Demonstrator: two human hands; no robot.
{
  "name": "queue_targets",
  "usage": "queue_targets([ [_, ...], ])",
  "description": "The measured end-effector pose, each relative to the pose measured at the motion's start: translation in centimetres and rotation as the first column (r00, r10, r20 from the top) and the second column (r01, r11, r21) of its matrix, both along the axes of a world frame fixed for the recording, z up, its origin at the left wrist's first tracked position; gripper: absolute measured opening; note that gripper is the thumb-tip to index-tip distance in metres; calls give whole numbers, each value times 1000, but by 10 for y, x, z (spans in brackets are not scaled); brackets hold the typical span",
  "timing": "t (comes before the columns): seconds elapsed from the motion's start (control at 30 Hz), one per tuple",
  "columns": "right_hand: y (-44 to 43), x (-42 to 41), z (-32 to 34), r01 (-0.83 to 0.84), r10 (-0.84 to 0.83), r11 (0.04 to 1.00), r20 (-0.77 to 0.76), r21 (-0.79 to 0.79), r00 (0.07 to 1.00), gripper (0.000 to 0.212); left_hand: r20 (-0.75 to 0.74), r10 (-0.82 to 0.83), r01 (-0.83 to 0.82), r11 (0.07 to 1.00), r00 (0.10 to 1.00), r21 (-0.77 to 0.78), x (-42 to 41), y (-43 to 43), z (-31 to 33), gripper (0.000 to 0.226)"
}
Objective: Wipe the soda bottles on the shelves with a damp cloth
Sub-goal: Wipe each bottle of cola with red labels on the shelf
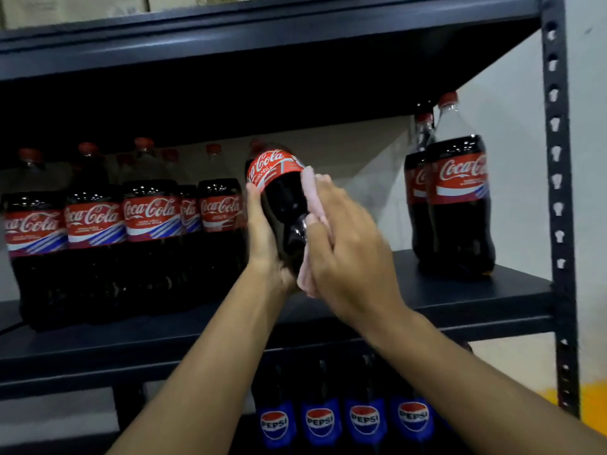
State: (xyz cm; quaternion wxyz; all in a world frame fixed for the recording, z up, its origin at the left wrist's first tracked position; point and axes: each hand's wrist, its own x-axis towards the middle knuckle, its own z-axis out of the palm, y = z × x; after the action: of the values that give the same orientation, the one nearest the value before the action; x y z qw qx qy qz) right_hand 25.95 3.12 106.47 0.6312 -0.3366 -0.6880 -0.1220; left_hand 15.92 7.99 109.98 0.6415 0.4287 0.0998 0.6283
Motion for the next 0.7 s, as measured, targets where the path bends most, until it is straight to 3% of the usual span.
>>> queue_targets([
  [0.1, 11, 18, -8, 160, -196, 905, 53, 394, 979, 44, -37, -68, 67, 997, 997, -23, 22, -8, -3, 94],
  [0.2, 18, 41, 11, 163, -192, 827, -2, 538, 981, 29, -17, -114, 114, 993, 993, -4, 41, -13, -2, 86],
  [0.33, 10, 58, 36, 137, -69, 848, -150, 511, 986, 27, 31, -107, 110, 988, 994, -106, 60, -14, 7, 80],
  [0.5, 18, 49, 0, 270, -195, 817, -197, 509, 961, 36, 15, -111, 112, 991, 994, -71, 68, -14, 6, 85],
  [0.6, 21, 53, 15, 216, -109, 839, -234, 500, 966, 29, 22, -73, 75, 989, 997, -126, 71, -14, 7, 83],
  [0.7, 20, 55, 34, 128, 46, 906, -396, 403, 917, 23, 28, -82, 86, 968, 996, -235, 71, -13, 5, 83],
])
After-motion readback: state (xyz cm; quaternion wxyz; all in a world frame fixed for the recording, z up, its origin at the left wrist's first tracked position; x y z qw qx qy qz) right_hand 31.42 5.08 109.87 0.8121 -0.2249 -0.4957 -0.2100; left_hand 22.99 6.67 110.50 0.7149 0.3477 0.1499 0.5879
